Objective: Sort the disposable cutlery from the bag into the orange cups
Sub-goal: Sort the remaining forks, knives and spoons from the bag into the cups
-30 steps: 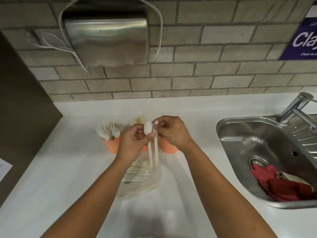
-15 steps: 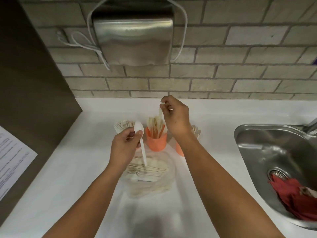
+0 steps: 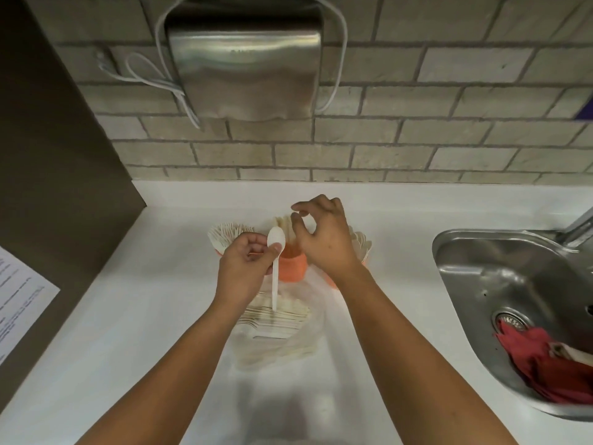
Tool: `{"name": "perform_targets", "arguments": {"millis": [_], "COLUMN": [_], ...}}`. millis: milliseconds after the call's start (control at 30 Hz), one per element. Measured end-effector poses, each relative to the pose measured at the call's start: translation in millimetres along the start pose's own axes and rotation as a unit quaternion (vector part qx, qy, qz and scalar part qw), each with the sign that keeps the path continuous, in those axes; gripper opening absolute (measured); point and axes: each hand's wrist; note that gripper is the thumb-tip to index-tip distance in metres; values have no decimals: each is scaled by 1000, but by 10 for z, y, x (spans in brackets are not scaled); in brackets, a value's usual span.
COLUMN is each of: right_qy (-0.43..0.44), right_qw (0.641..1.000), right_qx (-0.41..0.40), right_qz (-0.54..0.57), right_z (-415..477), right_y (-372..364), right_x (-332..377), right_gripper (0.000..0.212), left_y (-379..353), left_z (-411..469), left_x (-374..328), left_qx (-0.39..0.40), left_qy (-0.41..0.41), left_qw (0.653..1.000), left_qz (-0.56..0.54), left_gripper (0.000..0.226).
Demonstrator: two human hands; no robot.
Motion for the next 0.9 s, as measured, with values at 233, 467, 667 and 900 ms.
{"name": "perform_targets", "arguments": {"millis": [233, 467, 667, 900], "right_qy": [-60, -52, -6, -27], "right_qw": [988, 990, 981, 968], "right_qx": [74, -89, -190, -38], "right_qz": [125, 93, -36, -249], "right_z": [-183, -29, -21, -361], "right_y": [266, 682, 823, 543], "right_x": [55, -138, -357, -700], "right_gripper": [15, 19, 17, 10], "left_y": [-279, -401, -338, -196], "left_z": [-21, -57, -131, -242], "left_x": [-54, -25, 62, 191], "left_qx": [50, 86, 88, 115], "left_qy": [-13, -34, -22, -36], "left_qw": [997, 995, 996, 986], "left_qz": [-50, -48, -1, 114], "left_gripper": [19, 19, 24, 21]}}
Point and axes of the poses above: each hand's wrist, its own z-axis towards the middle knuckle, its own y-axis out of the back of the hand, x = y × z, and after that the axes turned 3 degrees about y, right-handed
